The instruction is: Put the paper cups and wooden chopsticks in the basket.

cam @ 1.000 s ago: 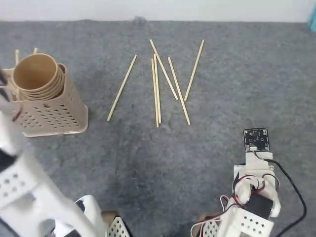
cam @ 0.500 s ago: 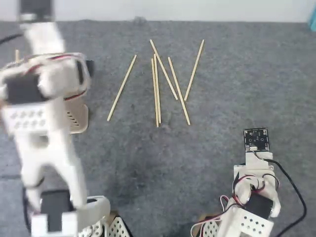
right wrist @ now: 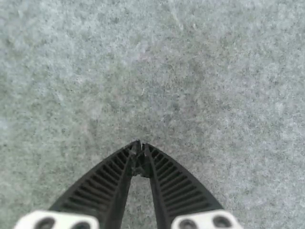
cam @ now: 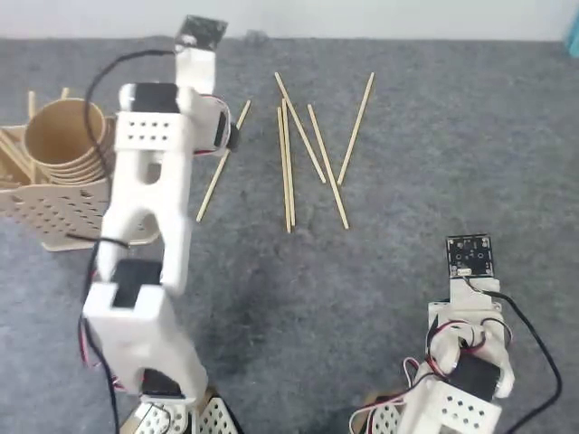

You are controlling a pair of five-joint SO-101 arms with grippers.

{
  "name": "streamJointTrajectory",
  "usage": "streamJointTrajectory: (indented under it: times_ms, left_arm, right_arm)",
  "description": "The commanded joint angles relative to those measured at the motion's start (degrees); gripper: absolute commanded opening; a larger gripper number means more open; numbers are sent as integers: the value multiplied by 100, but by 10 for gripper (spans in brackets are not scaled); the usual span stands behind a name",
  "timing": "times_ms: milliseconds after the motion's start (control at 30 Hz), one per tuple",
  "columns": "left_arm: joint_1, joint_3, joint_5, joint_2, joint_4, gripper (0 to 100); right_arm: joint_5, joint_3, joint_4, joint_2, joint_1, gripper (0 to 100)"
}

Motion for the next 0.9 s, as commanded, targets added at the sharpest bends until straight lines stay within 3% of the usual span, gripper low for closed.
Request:
streamJointTrajectory:
  times_ms: [0,267,467,867]
  left_arm:
    - [26,-66,-53,343,-501,195]
    - [70,-101,-35,1644,-1662,192]
    - [0,-171,-9,2382,-2567,51]
    - [-44,-743,-18,2382,-1407,14]
  right_arm:
    - [88,-44,13,-92,31,8]
    - [88,-44,13,-92,31,8]
    - [88,-44,13,-92,31,8]
    - [88,-44,4,-92,31,8]
